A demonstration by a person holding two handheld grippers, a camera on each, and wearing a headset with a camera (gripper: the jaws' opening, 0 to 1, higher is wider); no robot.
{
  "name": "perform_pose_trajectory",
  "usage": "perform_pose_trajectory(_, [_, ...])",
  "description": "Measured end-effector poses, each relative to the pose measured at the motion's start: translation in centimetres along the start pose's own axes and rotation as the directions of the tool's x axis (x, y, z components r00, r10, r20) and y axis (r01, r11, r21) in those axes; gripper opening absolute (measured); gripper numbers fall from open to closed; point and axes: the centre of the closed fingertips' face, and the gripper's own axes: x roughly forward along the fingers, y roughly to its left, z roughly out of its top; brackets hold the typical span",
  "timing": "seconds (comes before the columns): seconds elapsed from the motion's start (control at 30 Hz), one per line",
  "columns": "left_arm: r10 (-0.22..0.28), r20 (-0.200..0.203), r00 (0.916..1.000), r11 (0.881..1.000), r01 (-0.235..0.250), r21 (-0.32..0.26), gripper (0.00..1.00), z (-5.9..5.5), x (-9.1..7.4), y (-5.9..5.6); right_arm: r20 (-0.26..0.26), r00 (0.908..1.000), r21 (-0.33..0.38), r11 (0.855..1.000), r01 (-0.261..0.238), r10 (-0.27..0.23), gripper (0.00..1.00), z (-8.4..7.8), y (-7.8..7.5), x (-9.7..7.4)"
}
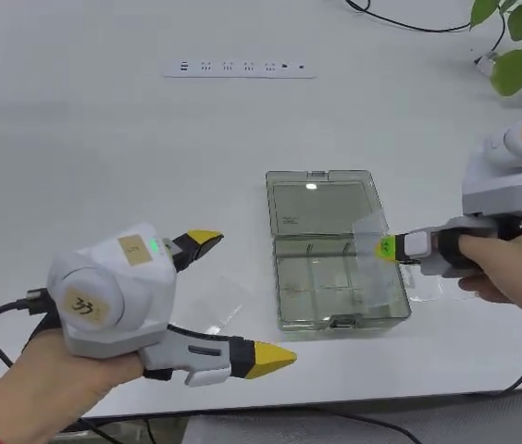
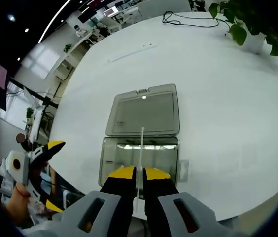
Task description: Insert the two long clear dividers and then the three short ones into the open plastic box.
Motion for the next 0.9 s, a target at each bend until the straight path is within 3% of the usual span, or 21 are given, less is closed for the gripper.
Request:
perform_pose_trajectory(0.4, [-0.017, 0.001, 0.9999, 1.0, 0.017, 0.001, 1.0, -0.1, 0.5, -0.5, -0.072, 0.9968, 0.01, 0.999, 0.035, -0.035, 0.06, -0.8, -1.5, 0.7])
perform_pose_trajectory(0.9, [-0.02, 0.022, 0.9996, 1.0, 0.02, -0.016, 0.98, 0.4, 0.7, -0.6, -0.083, 0.9958, 0.042, 0.998, 0.044, -0.04, 0.06, -1.4, -1.9, 1.7])
